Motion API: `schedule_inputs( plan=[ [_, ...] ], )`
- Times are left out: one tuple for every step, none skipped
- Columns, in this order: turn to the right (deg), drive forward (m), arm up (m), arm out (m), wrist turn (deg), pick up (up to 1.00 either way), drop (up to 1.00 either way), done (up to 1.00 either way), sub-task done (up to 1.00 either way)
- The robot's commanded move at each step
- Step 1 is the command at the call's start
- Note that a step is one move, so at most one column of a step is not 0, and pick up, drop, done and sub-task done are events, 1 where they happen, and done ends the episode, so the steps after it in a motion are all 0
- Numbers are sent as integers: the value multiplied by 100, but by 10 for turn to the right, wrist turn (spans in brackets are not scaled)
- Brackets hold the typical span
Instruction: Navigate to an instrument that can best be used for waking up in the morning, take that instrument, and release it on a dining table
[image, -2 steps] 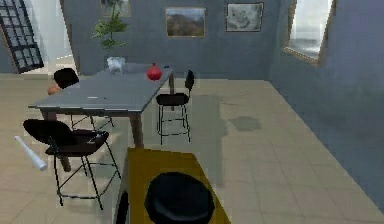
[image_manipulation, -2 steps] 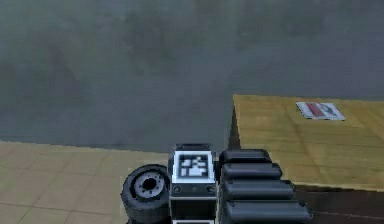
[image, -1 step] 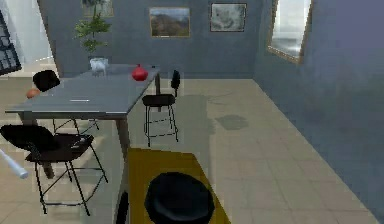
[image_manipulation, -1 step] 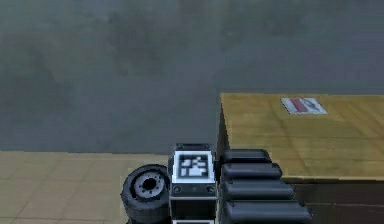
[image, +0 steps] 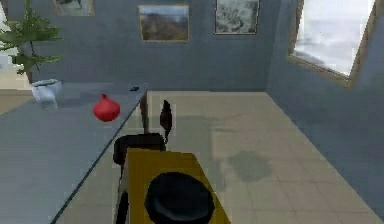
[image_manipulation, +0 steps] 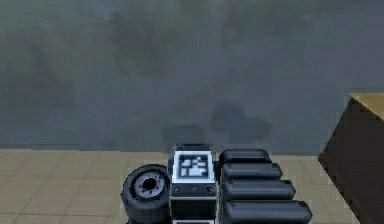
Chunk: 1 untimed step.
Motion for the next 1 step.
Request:
schedule_inputs(
  plan=[
    [0, 60, 0, 0, 0, 0, 0, 0, 0]
  ],
)
